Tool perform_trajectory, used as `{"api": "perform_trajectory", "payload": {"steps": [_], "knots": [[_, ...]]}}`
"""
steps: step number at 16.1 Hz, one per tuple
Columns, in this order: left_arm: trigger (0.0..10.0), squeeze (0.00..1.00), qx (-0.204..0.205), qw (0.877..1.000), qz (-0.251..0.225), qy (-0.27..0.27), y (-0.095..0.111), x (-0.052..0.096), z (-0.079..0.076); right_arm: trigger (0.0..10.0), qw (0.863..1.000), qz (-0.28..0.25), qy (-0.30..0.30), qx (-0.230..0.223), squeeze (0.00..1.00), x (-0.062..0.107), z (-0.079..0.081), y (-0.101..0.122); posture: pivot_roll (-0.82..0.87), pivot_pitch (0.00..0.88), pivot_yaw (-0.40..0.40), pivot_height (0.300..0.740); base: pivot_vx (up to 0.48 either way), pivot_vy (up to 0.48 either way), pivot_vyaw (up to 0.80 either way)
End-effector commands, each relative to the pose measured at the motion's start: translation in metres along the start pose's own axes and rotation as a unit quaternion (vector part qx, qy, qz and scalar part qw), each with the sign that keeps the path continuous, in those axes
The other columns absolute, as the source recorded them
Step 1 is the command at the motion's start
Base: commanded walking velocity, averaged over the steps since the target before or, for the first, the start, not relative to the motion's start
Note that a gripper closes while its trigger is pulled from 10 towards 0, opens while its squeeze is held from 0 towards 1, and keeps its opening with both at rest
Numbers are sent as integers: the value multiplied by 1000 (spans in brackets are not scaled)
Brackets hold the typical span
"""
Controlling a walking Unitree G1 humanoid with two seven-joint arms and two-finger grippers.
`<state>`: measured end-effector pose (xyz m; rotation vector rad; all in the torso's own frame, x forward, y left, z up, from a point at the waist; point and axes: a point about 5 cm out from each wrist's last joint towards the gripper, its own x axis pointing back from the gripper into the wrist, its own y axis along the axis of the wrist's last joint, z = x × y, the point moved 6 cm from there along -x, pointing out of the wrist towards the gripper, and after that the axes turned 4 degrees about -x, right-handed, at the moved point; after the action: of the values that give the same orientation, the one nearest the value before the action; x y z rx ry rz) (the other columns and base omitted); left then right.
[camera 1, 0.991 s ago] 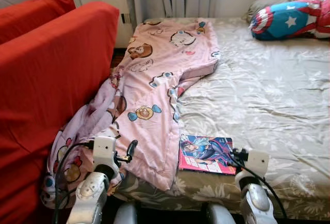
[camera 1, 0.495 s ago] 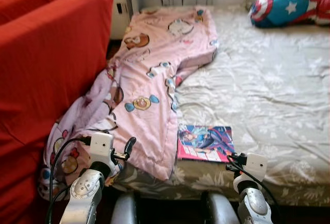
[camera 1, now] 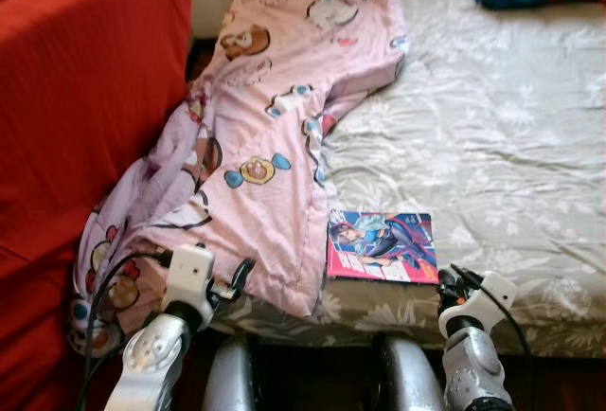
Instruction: Clean up the room
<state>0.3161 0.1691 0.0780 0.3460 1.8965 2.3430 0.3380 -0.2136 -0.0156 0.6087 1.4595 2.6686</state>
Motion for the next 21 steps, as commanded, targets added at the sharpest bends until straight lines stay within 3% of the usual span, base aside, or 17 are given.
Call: {"api": "perform_trajectory", "payload": {"steps": [1, 12, 13, 18, 21], "knots": [[10000, 0, -8, 1000, 13, 4, -4, 8, 5, 10000, 1000, 14, 1, -18, 1000, 0, -1, -6, 113, 258, 68, 582, 0, 0, 0], [10000, 0, -8, 999, 42, 2, -10, 25, 2, 10000, 998, -12, 36, -48, 1000, -10, 4, 18, 135, 300, 83, 582, 0, 0, 0], [10000, 0, -8, 999, 42, 1, -9, 26, 1, 10000, 998, -13, 43, -51, 0, -9, 5, 18, 141, 304, 87, 582, 0, 0, 0], [10000, 0, -10, 999, 44, 1, -8, 29, 2, 10000, 994, -31, 77, -67, 0, -10, 12, 28, 144, 306, 91, 582, 0, 0, 0], [10000, 0, -9, 999, 45, 2, -8, 29, 2, 10000, 989, -71, 97, -86, 0, -11, 19, 44, 144, 306, 91, 582, 0, 0, 0]]}}
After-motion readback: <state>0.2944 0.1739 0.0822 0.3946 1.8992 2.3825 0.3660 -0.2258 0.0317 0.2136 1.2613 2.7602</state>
